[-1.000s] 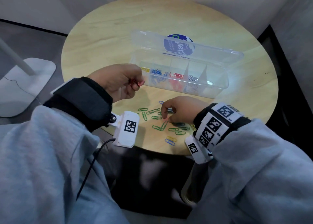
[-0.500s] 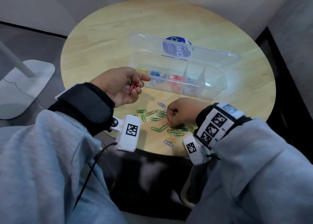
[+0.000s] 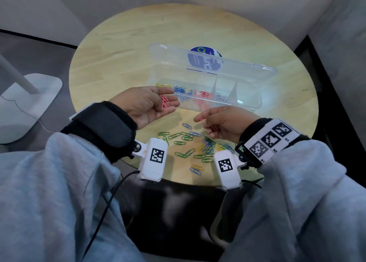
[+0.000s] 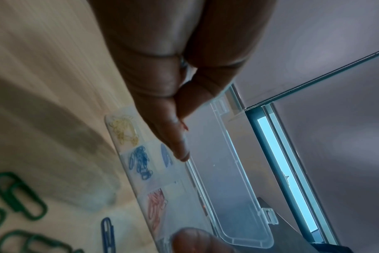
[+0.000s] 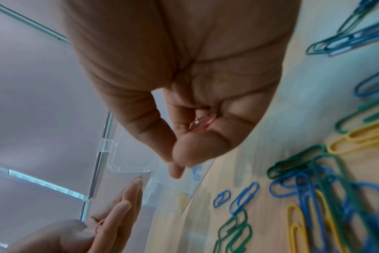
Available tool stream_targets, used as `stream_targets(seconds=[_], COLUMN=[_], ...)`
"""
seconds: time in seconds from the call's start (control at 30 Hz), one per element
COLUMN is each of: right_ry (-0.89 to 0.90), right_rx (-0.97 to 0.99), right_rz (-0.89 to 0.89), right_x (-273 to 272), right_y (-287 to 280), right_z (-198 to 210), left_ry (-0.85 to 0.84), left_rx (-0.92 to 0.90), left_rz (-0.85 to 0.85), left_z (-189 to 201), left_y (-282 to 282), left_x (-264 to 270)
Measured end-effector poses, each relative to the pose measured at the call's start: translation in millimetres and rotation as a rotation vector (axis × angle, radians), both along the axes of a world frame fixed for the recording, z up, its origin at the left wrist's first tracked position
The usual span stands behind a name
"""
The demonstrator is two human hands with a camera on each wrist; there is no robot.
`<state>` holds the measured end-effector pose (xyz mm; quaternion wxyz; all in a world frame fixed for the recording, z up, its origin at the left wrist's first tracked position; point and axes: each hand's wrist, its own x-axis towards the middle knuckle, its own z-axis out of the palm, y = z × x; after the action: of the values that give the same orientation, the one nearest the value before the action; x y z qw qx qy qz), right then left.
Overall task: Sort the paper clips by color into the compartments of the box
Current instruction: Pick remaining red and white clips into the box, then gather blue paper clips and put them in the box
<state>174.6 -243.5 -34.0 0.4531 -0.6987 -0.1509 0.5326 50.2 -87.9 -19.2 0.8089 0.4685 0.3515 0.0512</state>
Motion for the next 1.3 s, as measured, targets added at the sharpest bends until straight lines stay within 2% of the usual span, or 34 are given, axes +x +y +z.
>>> stream_targets(seconds=[0.2, 0.33, 0.47, 0.7, 0.8, 0.9, 1.1, 1.2, 1.3], right_ry=[0.141, 0.243, 0.200, 0.116, 0.142, 0.095, -0.094, -0.185, -0.353], right_rx=[0.091, 0.229, 0.310, 0.349, 0.354, 0.346, 0.290, 0.261, 0.186], right_rz=[-0.099, -0.251, -0.392, -0.528, -0.477, -0.435, -0.345, -0.226, -0.079], right_x=[5, 16, 30, 46, 44, 45, 50, 48, 48], right_y=[-4, 0, 10, 32, 31, 26, -2, -16, -29], right_z=[8, 14, 21, 24, 25, 29, 40, 42, 40], left_ry=[0.013, 0.026, 0.017, 0.006, 0.008, 0.021, 0.096, 0.113, 0.130], left_rx=[0.018, -0.005, -0.007, 0.072, 0.119, 0.149, 0.210, 0.239, 0.305], left_rz=[-0.009, -0.009, 0.003, 0.006, 0.013, -0.027, -0.060, -0.030, -0.038], left_z=[-2, -3, 3, 21, 29, 34, 33, 28, 25], left_y=[-4, -5, -4, 0, 1, -5, -21, -30, -36], left_x=[2, 5, 9, 37, 53, 71, 96, 103, 103])
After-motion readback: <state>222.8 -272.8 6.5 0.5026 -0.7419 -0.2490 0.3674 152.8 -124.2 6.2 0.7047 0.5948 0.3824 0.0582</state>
